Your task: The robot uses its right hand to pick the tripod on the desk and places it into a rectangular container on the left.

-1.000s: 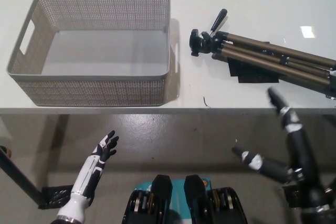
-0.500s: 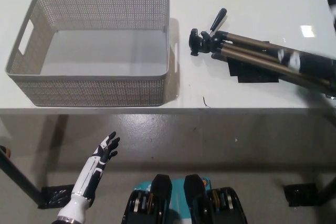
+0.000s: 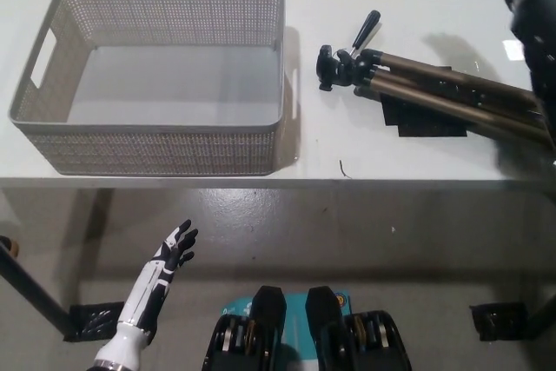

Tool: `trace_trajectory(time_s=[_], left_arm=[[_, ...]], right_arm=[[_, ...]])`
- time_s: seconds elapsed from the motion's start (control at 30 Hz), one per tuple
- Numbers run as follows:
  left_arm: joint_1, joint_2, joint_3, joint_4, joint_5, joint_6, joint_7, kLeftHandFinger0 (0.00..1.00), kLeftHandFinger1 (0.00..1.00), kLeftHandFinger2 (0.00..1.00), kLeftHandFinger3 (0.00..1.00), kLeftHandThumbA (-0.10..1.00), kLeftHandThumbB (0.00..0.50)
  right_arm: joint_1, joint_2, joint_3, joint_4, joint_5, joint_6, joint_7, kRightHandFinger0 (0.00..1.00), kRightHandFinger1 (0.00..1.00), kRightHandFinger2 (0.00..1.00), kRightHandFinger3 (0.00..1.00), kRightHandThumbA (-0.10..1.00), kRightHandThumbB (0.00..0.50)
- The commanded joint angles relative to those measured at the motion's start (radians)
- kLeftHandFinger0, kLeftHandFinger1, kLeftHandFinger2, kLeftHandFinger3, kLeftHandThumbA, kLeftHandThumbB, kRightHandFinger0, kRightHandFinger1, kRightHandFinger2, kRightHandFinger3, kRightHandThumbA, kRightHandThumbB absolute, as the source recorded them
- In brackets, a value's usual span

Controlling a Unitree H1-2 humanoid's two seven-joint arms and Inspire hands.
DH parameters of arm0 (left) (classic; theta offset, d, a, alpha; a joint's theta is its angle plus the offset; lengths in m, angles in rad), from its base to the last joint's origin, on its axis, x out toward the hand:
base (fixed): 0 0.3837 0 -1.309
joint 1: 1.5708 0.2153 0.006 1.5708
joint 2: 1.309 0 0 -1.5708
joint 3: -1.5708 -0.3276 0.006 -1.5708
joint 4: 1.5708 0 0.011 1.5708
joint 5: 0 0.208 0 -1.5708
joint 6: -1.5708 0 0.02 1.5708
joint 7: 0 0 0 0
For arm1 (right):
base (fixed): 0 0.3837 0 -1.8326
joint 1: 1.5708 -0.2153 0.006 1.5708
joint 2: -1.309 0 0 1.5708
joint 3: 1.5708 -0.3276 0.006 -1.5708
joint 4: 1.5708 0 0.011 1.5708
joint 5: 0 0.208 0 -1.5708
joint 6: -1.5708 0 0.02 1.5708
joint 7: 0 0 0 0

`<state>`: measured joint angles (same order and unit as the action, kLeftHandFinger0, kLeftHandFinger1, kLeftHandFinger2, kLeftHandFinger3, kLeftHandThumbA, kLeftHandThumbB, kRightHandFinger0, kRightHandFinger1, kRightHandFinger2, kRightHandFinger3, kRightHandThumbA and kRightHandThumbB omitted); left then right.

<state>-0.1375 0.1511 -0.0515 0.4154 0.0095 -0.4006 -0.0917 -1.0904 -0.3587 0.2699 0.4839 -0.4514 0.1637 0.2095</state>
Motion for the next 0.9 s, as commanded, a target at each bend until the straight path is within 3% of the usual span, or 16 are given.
trace_trajectory(time_s=[0.0, 0.13, 0.27, 0.33, 0.43, 0.47, 0.63, 0.77, 0.87], left_arm=[[-0.028, 0.013, 0.010, -0.027, -0.036, -0.069, -0.033, 1.00, 1.00, 1.00, 1.00, 1.00, 0.500], [-0.024, 0.014, 0.006, -0.033, -0.029, -0.069, -0.031, 1.00, 1.00, 1.00, 1.00, 1.00, 0.500], [-0.026, 0.015, 0.006, -0.028, -0.018, -0.069, -0.024, 1.00, 1.00, 1.00, 1.00, 1.00, 0.500], [-0.025, 0.013, 0.007, -0.026, -0.027, -0.069, -0.028, 1.00, 1.00, 1.00, 1.00, 1.00, 0.500], [-0.023, 0.017, 0.009, -0.035, -0.046, -0.067, -0.042, 1.00, 1.00, 1.00, 1.00, 1.00, 0.500], [-0.024, 0.016, 0.010, -0.033, -0.046, -0.069, -0.043, 1.00, 1.00, 1.00, 1.00, 1.00, 0.500], [-0.027, 0.016, 0.008, -0.029, -0.028, -0.069, -0.038, 1.00, 1.00, 1.00, 1.00, 1.00, 0.500], [-0.029, 0.013, 0.009, -0.022, -0.034, -0.069, -0.043, 1.00, 1.00, 1.00, 1.00, 1.00, 0.500], [-0.031, 0.014, 0.008, -0.020, -0.028, -0.069, -0.040, 1.00, 1.00, 1.00, 1.00, 1.00, 0.500]], right_arm=[[-0.309, 0.016, 0.114, 0.406, -0.113, 0.051, 0.071, 1.00, 1.00, 1.00, 1.00, 1.00, 0.460], [-0.319, 0.047, 0.152, 0.525, -0.106, 0.058, 0.081, 1.00, 1.00, 1.00, 1.00, 1.00, 0.446], [-0.326, 0.062, 0.170, 0.655, -0.075, 0.036, 0.090, 1.00, 1.00, 1.00, 1.00, 1.00, 0.500], [-0.327, 0.069, 0.157, 0.712, -0.042, 0.027, 0.085, 1.00, 1.00, 1.00, 1.00, 1.00, 0.445], [-0.330, 0.073, 0.108, 0.790, 0.025, -0.004, 0.119, 1.00, 1.00, 1.00, 1.00, 1.00, 0.423], [-0.335, 0.074, 0.107, 0.809, 0.025, 0.013, 0.138, 1.00, 1.00, 1.00, 1.00, 1.00, 0.471], [-0.329, 0.062, 0.123, 0.830, 0.010, -0.015, 0.162, 1.00, 1.00, 1.00, 1.00, 1.00, 0.486], [-0.338, 0.049, 0.116, 0.843, 0.028, -0.070, 0.215, 1.00, 1.00, 1.00, 1.00, 1.00, 0.432], [-0.349, 0.044, 0.109, 0.846, 0.044, -0.105, 0.255, 1.00, 1.00, 1.00, 1.00, 1.00, 0.362]])
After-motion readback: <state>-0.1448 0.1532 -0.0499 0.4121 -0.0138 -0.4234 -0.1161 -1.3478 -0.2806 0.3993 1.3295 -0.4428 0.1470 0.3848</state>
